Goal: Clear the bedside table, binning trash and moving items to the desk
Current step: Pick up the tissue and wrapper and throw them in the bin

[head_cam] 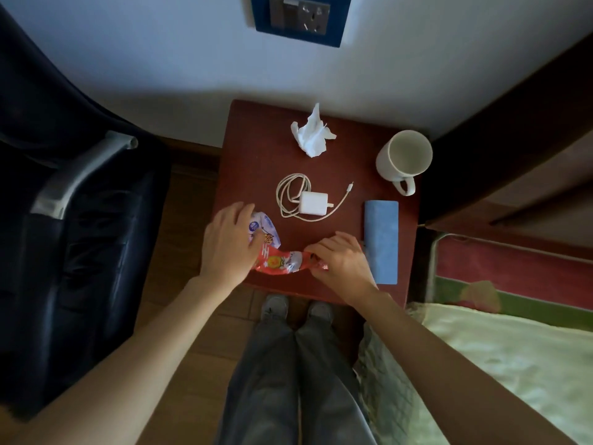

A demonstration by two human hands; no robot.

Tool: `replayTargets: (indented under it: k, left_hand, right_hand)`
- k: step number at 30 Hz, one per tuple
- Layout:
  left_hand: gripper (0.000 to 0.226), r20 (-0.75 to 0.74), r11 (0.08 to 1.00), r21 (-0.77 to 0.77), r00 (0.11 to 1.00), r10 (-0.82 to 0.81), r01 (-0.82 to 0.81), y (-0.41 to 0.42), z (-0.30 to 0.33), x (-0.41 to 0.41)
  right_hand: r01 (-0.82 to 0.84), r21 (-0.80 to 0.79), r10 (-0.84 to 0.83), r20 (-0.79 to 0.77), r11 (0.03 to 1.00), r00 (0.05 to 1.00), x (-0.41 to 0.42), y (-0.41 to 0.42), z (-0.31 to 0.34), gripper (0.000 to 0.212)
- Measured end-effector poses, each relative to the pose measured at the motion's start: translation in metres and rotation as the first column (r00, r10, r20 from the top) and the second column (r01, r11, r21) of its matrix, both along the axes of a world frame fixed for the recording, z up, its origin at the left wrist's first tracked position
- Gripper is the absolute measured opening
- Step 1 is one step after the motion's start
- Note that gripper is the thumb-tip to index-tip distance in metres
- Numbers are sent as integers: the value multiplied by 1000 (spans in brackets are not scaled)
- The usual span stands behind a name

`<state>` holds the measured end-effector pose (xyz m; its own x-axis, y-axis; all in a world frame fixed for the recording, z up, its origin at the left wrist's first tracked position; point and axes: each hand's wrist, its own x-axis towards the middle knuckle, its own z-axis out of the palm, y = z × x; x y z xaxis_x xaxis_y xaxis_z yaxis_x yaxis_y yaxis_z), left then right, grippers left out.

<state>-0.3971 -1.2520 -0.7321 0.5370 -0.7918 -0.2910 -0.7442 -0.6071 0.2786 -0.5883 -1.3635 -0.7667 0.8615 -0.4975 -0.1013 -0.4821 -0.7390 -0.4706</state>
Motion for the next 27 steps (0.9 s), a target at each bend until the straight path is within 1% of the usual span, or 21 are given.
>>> replayTargets:
  k: [2, 5, 8, 11, 16, 19, 22, 24, 27]
  left_hand:
    - [48, -1, 999, -32, 1000, 17, -17, -9, 6, 9]
    - [45, -13, 995, -101, 1000, 24, -25, -30, 16, 23]
    - [44, 12, 983, -174, 998, -54, 55, -57, 20, 36]
    - [51, 48, 979, -144, 989, -141, 147, -87, 19, 41]
    - [66, 41, 966, -26, 966, -255, 256, -135, 3, 30]
    - [72, 31, 960, -10, 960, -279, 279, -163, -12, 26]
    - [77, -18, 965, -27, 965, -263, 263, -185, -27, 27]
    - [75, -40, 960, -37, 960, -277, 276, -196, -35, 29]
    - [61, -43, 954, -102, 957, -287, 282, -203, -42, 31]
  right_hand:
    - [55, 18, -56, 69, 998, 996, -4, -6, 15, 25]
    - [154, 36, -157, 151, 987, 976, -9, -12, 40, 28]
    - [290, -33, -282, 160, 956, 946, -18, -21, 58, 30]
    - [416, -58, -405, 141, 907, 903, -28, -32, 68, 30]
    - [537, -73, -528, 113, 840, 842, -43, -45, 70, 27]
    - [589, -104, -579, 112, 801, 807, -50, -50, 66, 27]
    - [627, -101, -618, 107, 773, 779, -58, -52, 57, 30]
    - [651, -106, -641, 111, 752, 759, -65, -52, 53, 27]
    - [702, -103, -694, 100, 705, 713, -71, -48, 52, 28]
